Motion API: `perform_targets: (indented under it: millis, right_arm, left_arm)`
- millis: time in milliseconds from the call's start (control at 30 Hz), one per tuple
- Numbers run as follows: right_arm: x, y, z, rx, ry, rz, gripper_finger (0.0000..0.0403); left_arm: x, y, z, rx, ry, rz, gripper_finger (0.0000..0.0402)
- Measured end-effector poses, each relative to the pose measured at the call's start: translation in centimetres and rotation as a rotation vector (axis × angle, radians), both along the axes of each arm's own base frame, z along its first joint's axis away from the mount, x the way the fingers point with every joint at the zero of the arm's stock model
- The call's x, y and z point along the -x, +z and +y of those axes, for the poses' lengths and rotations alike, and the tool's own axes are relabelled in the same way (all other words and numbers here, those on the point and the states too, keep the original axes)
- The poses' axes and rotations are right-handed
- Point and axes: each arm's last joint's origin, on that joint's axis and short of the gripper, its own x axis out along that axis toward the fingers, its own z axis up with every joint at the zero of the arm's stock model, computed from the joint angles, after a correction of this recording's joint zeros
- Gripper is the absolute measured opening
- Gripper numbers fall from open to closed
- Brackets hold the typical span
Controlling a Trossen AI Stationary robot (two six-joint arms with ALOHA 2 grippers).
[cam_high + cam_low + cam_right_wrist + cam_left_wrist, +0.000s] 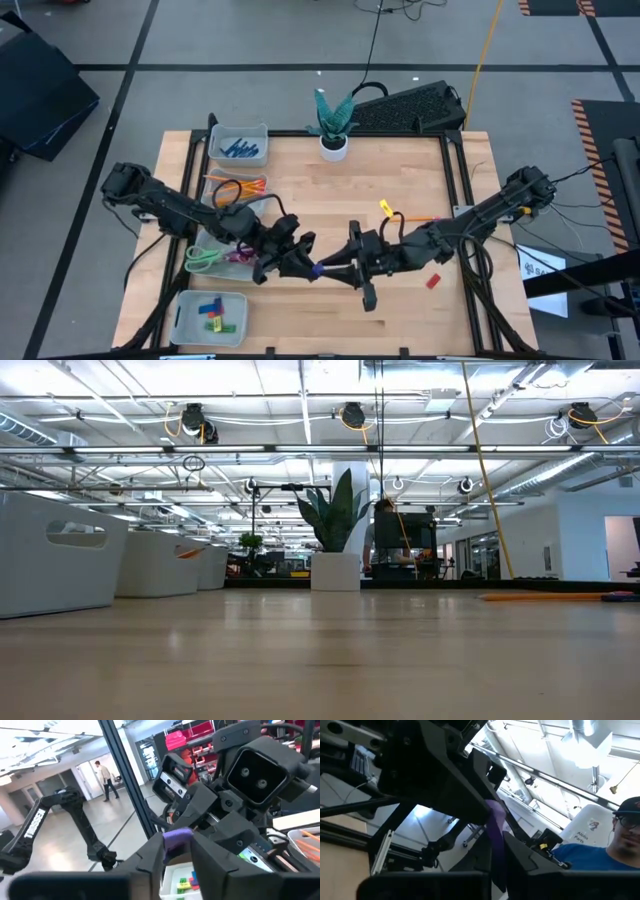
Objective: Sort crayons/erasers/pens/pencils in bins
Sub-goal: Put the purple eraser into the bottom
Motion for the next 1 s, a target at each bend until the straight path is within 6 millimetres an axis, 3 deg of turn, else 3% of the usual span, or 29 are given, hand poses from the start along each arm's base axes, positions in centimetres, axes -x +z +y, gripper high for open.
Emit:
perform_targets:
  millis: [200, 333, 433, 767, 1000]
  right_arm:
    - [0.2, 0.0, 0.2, -0.036, 0.037, 0.018, 0.0182]
    - [0.3, -0.1, 0.2, -0.018, 0.04, 0.03, 0.0239]
    - [0.3, -0.4, 0.2, -0.004, 0.04, 0.058, 0.0263]
    - [0.2, -2.4, -0.6, 0.084, 0.013, 0.245, 0.0268]
    - [0.2, -5.2, 0.3, 0.112, 0.018, 0.432, 0.025]
  left_arm:
    - [0.9, 0.2, -0.7, -0.005, -0.048, 0.097, 0.0019]
    - [2.9, -0.5, -2.5, -0.056, -0.114, 0.33, 0.0019]
    - [5.5, -1.3, -4.5, -0.102, -0.145, 0.549, 0.0019]
    - [15.8, -6.6, -10.9, -0.223, -0.066, 1.345, 0.0019]
    - [19.0, -10.3, -13.0, -0.28, 0.114, 1.643, 0.0019]
